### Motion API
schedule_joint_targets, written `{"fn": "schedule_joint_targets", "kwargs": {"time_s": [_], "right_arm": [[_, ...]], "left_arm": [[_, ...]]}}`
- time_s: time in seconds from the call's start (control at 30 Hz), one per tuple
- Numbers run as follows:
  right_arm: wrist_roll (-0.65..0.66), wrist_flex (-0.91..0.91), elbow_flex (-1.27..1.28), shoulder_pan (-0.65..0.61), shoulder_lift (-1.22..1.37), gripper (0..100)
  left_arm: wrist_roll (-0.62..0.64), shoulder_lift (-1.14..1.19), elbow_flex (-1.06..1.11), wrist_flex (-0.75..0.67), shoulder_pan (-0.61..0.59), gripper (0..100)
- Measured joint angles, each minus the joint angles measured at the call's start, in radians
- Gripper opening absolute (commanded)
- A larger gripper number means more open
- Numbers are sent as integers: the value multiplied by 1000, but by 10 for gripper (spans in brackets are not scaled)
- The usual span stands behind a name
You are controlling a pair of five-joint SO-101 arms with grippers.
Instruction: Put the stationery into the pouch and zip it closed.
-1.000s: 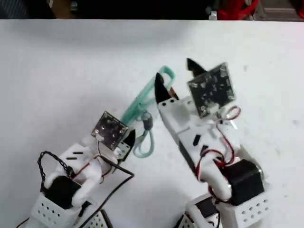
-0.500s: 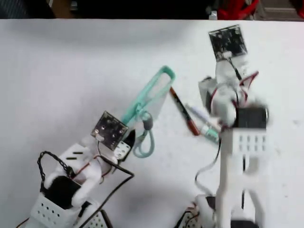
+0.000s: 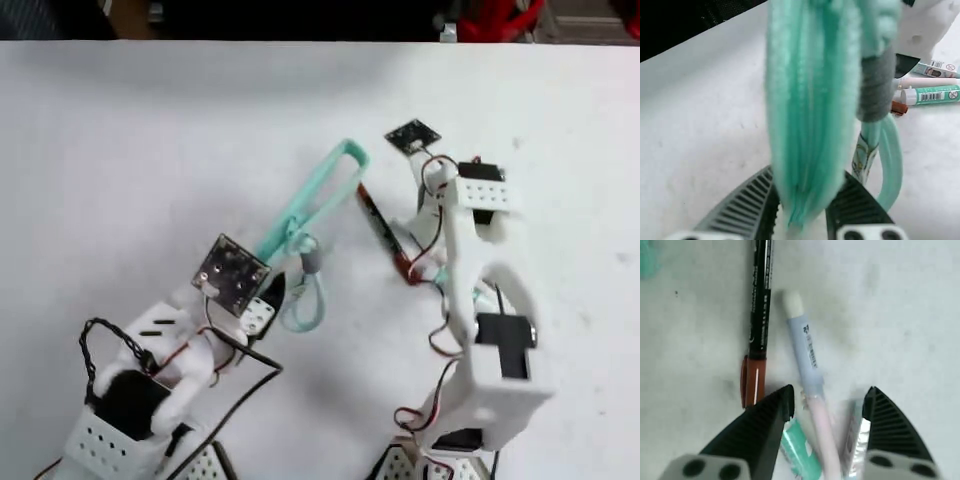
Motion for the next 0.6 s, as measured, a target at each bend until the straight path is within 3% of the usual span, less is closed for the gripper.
{"fn": "schedule_joint_targets", "kwargs": {"time_s": [0.3, 0.5, 0.6], "right_arm": [[9, -17, -117, -46, 180, 214], [9, -21, -226, -35, 298, 7], [9, -14, -319, -8, 351, 16]], "left_arm": [[0, 0, 0, 0, 0, 124], [0, 0, 0, 0, 0, 124], [0, 0, 0, 0, 0, 124]]}}
